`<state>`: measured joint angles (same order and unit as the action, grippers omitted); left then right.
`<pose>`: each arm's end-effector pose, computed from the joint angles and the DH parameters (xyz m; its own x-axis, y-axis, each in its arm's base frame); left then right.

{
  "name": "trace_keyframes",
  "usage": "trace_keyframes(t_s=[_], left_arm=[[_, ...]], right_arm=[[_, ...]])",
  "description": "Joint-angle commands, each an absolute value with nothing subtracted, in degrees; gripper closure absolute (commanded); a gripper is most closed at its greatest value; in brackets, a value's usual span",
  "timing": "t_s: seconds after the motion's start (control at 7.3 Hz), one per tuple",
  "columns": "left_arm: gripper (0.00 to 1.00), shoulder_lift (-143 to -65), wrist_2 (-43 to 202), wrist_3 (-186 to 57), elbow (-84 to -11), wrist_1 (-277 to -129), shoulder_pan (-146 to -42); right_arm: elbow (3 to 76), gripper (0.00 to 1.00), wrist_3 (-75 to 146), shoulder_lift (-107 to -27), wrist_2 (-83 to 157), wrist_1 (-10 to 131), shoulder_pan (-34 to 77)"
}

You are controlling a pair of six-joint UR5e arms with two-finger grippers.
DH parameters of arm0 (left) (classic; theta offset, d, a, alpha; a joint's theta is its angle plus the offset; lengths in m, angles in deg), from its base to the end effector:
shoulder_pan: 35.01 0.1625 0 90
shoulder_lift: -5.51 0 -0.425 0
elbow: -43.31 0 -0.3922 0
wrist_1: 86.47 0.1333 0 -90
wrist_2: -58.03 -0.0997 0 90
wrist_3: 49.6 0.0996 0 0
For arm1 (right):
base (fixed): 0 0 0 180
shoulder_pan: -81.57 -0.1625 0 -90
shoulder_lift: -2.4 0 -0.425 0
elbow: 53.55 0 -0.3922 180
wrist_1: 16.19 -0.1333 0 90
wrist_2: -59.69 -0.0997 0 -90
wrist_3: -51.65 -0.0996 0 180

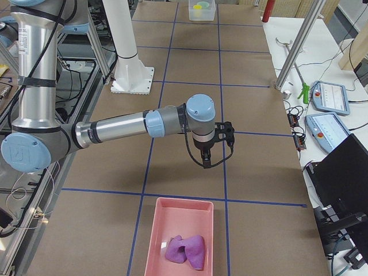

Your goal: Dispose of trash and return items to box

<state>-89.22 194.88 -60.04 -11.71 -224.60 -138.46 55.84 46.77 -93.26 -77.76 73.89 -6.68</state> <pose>-0.1729 -0.4621 0.8178 0.6653 -0.1099 -0.7385 0.3477 0.9209 0.1761 0.0461 -0.4535 0.5343 0.6707 -0.1111 0.7334 -0.0275 0.9843 0.1742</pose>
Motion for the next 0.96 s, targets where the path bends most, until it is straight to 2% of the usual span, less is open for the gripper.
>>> trace_keyframes(t_s=[0.0, 0.27, 0.82], left_arm=[[0.01, -89.15, 194.87, -59.71, -19.50, -223.06, -135.92], [0.01, -88.54, 194.44, -58.66, -34.03, -206.86, -133.46], [0.01, -86.35, 194.00, -52.52, -51.48, -188.21, -131.69]], right_arm=[[54.65, 0.00, 46.91, -93.58, -77.42, 73.81, -6.41], [53.50, 0.00, 46.91, -94.81, -77.42, 73.64, -6.49], [53.06, 0.00, 46.73, -97.36, -77.77, 73.81, -8.77]])
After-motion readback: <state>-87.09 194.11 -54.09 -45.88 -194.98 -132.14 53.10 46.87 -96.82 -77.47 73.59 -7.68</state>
